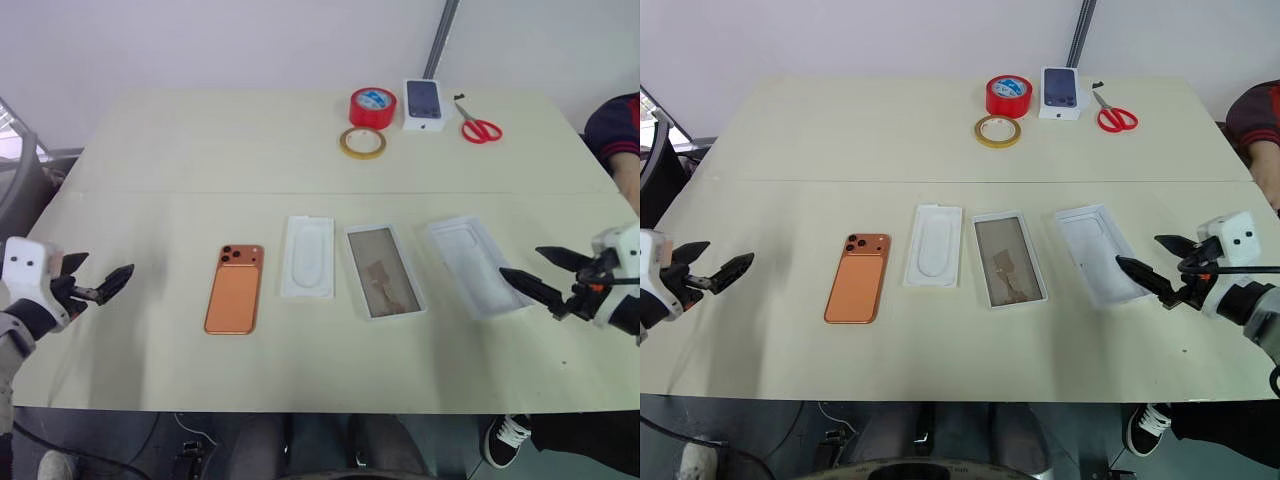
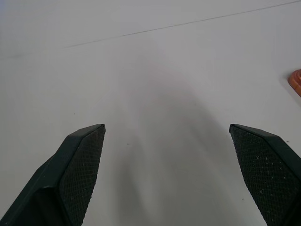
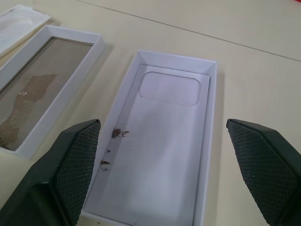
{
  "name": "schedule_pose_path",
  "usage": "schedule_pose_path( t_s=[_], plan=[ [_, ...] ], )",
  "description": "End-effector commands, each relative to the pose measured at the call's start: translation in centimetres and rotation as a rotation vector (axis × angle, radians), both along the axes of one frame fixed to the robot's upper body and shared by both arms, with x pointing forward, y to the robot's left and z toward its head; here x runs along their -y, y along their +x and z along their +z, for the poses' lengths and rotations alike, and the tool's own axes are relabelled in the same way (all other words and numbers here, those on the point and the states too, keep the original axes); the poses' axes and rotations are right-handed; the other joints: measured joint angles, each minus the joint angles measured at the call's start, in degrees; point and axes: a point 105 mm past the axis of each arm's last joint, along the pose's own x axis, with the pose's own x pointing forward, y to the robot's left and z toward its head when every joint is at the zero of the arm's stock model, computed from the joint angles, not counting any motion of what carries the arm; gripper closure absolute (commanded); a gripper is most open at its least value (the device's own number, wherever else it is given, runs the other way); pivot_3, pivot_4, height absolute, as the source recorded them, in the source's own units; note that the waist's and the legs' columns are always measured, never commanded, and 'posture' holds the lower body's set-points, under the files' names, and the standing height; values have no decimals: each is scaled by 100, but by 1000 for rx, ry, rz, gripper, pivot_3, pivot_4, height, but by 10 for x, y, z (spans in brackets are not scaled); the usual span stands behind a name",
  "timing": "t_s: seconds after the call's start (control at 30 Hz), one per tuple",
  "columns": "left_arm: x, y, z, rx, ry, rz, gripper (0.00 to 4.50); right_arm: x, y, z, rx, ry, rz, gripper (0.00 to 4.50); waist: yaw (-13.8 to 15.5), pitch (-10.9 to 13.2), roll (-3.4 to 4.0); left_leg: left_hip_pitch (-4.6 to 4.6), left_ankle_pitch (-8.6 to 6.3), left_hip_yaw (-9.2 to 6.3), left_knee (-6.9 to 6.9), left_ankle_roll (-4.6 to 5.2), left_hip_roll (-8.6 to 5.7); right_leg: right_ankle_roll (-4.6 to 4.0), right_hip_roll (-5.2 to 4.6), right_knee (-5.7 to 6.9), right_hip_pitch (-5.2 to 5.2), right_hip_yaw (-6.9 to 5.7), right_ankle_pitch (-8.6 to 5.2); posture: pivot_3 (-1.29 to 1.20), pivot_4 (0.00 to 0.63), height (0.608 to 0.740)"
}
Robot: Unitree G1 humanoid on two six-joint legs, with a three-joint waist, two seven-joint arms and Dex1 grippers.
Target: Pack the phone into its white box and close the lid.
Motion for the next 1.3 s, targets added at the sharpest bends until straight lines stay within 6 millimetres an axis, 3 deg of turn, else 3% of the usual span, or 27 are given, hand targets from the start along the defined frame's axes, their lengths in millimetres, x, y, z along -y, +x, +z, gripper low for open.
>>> schedule_pose_path(
  t_s=[0.03,0.27,0.4,0.57,0.73,1.0,1.3],
  plan=[
    [2,4,21,58,33,-9,64,-7,-1,10,42,-5,26,12,5,0,0,0,0,0,0,0,0,0,0,0,0,0,0,0,150,736],
    [23,18,30,93,-3,-60,64,-27,4,18,72,-11,92,12,-2,0,0,0,0,0,0,0,0,0,1,1,-1,-1,0,0,150,736],
    [60,28,37,111,-73,-163,64,-56,7,22,85,-27,192,12,6,0,0,0,0,0,1,0,0,0,1,1,0,-1,0,0,150,736],
    [130,29,33,50,-231,-356,64,-101,15,26,124,-76,332,12,-2,0,0,-1,0,-1,3,-1,-1,1,3,3,-1,-1,0,0,150,736],
    [163,31,23,-67,-306,-390,64,-133,16,25,139,-86,436,12,-2,1,-1,-2,1,-4,3,-1,0,1,7,5,-2,-1,0,0,150,736],
    [205,45,3,-245,-327,-379,64,-143,14,20,127,-82,469,12,21,1,-5,-4,1,-7,13,-1,-6,2,7,6,2,-3,1,0,150,736],
    [234,67,-24,-452,-374,-343,64,-151,-3,10,66,-155,562,12,14,2,-7,-5,1,-8,14,-2,-8,3,10,5,0,-3,0,0,150,736]
  ],
)
